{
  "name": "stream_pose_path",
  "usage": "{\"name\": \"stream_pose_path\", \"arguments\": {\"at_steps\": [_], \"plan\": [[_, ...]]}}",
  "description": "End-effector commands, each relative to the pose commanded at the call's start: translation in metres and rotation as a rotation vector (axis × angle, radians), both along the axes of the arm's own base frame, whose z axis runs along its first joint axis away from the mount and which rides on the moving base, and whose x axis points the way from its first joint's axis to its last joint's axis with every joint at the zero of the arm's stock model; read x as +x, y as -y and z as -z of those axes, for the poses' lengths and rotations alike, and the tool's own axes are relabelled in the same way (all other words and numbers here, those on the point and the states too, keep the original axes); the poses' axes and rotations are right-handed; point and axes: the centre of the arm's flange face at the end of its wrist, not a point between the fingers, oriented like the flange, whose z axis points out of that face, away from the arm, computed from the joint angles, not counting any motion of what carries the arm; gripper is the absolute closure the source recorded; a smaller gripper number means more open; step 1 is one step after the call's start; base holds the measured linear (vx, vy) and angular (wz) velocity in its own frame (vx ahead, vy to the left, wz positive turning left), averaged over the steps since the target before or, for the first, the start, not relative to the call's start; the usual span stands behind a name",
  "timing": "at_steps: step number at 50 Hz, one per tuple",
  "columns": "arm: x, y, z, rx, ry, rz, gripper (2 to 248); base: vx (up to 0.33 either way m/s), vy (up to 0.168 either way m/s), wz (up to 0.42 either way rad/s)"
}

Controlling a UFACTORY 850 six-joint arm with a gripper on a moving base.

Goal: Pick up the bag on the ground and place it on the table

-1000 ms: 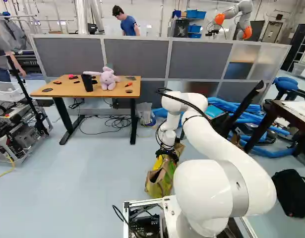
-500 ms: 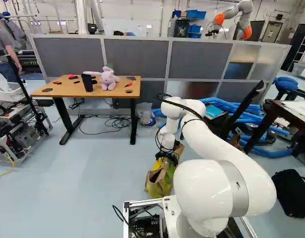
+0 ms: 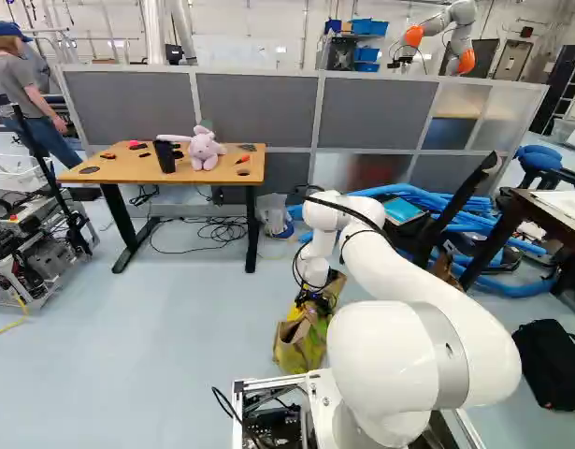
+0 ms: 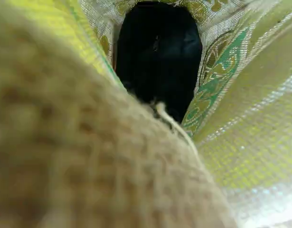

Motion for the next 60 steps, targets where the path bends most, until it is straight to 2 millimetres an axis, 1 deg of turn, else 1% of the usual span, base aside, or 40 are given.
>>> {"name": "stream_pose_path", "arguments": {"at_steps": [1, 2, 7, 8, 12, 13, 17, 18, 22, 23, 28, 29, 60], "plan": [[0.0, 0.0, 0.0, 0.0, 0.0, 0.0, 37, 0.0, 0.0, 0.0], [0.0, 0.0, 0.0, 0.0, 0.0, 0.0, 76, 0.0, 0.0, 0.0], [0.0, 0.0, 0.0, 0.0, 0.0, 0.0, 76, 0.0, 0.0, 0.0], [0.0, 0.0, 0.0, 0.0, 0.0, 0.0, 113, 0.0, 0.0, 0.0], [0.0, 0.0, 0.0, 0.0, 0.0, 0.0, 113, 0.0, 0.0, 0.0], [0.0, 0.0, 0.0, 0.0, 0.0, 0.0, 150, 0.0, 0.0, 0.0], [0.0, 0.0, 0.0, 0.0, 0.0, 0.0, 150, 0.0, 0.0, 0.0], [0.0, 0.0, 0.0, 0.0, 0.0, 0.0, 185, 0.0, 0.0, 0.0], [0.0, 0.0, 0.0, 0.0, 0.0, 0.0, 185, 0.0, 0.0, 0.0], [0.0, 0.0, 0.0, 0.0, 0.0, 0.0, 214, 0.0, 0.0, 0.0], [0.0, 0.0, -0.003, 0.0, 0.0, 0.0, 214, 0.0, 0.0, 0.0], [0.0, 0.0, -0.005, 0.0, -0.001, 0.0, 227, 0.0, 0.0, 0.0], [0.002, 0.0, -0.05, 0.0, -0.003, 0.0, 227, 0.0, 0.0, 0.0]]}}
